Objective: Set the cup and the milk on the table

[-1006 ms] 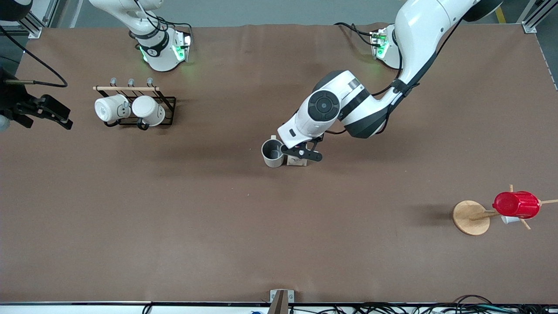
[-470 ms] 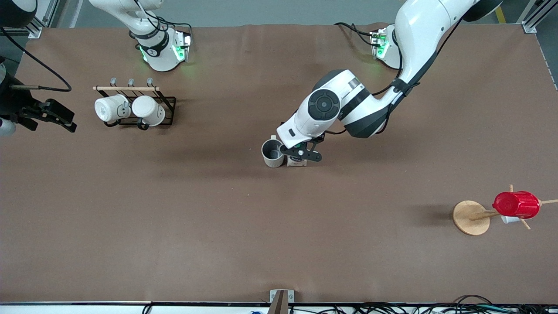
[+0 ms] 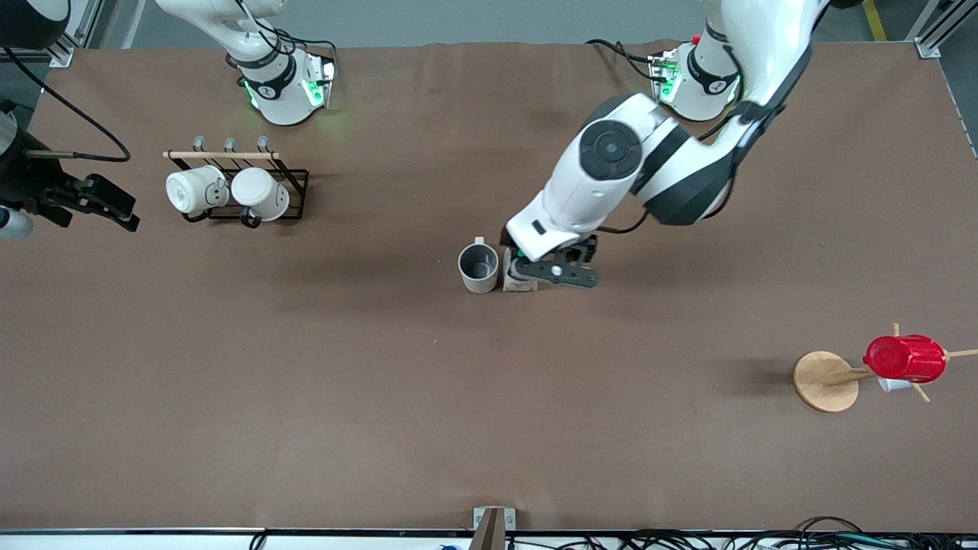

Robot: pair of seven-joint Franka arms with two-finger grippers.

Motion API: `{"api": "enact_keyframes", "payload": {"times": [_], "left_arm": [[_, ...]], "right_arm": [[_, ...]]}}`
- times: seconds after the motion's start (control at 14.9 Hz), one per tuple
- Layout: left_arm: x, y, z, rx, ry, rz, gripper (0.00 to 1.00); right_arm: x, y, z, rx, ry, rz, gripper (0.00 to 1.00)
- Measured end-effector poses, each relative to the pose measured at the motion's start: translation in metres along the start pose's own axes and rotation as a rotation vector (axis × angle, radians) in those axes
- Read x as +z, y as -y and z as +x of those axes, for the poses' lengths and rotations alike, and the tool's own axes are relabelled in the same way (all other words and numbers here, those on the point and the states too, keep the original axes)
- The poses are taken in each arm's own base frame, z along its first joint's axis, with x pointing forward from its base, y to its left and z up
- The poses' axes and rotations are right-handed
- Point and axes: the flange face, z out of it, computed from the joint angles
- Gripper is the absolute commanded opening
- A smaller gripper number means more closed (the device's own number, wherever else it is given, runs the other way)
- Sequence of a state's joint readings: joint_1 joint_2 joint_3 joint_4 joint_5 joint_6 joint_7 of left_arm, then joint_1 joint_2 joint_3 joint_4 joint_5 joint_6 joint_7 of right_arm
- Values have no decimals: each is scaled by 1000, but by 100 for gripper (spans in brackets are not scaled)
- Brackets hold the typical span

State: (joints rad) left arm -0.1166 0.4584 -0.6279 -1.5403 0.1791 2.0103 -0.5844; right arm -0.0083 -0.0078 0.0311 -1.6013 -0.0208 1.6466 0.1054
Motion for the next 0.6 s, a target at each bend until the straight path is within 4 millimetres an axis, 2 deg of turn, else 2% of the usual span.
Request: {"api": "enact_keyframes", "payload": {"times": [0.13,0.27,0.47,0.6], "left_arm": [[-39,44,15,-21,-67,57,100],[-70,83,21,-33,-89,85,100],[-110,141,23,28,-74,84,100],[-138,178,16,1,-56,89,100]], "right_arm": [[0,0,0,2,1,0,100],[1,0,0,3,2,0,100],[1,0,0,3,3,0,100],[1,-1,0,4,4,0,100]]}}
